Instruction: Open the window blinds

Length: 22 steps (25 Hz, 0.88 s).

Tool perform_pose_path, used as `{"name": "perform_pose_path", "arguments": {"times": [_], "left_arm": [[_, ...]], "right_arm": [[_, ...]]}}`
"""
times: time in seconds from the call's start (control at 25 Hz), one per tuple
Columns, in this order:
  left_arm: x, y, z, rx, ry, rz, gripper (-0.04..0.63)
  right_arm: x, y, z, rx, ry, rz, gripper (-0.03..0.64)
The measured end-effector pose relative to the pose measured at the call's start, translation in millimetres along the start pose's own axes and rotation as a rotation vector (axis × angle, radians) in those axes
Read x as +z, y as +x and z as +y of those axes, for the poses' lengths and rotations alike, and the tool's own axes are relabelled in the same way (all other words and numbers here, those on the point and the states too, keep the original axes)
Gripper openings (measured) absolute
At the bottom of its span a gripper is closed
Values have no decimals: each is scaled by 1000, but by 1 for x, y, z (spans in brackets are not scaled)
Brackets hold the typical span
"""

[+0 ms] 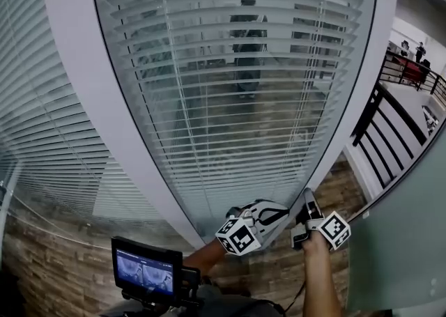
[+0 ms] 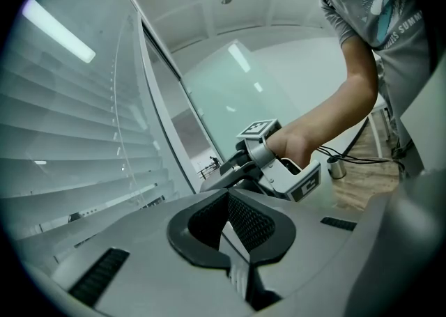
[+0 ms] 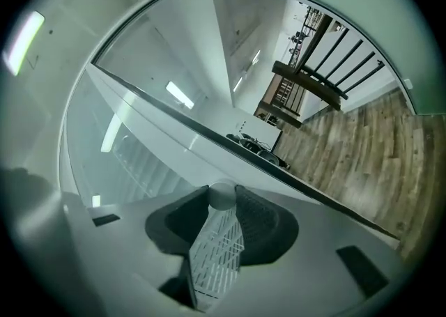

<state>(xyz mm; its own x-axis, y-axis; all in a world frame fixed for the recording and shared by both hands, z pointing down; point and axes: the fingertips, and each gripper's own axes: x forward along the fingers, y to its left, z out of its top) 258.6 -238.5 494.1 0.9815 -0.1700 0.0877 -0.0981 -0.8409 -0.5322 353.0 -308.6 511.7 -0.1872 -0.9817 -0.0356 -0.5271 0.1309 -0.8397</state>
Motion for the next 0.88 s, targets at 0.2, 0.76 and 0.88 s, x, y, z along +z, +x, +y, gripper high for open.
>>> {"name": "perform_pose_path", "arguments": {"times": [0.2, 0.76, 0.88], "left_arm": [[0, -1, 0, 0, 1, 1, 5], [2, -8, 3, 10, 9, 3, 5], [2, -12, 4, 13, 9, 3, 5]], "right_arm": [[-2, -2, -3, -20, 2, 8, 118], [3, -1, 11, -35, -337, 49, 118], [6, -6, 21, -132, -720, 81, 118]]}}
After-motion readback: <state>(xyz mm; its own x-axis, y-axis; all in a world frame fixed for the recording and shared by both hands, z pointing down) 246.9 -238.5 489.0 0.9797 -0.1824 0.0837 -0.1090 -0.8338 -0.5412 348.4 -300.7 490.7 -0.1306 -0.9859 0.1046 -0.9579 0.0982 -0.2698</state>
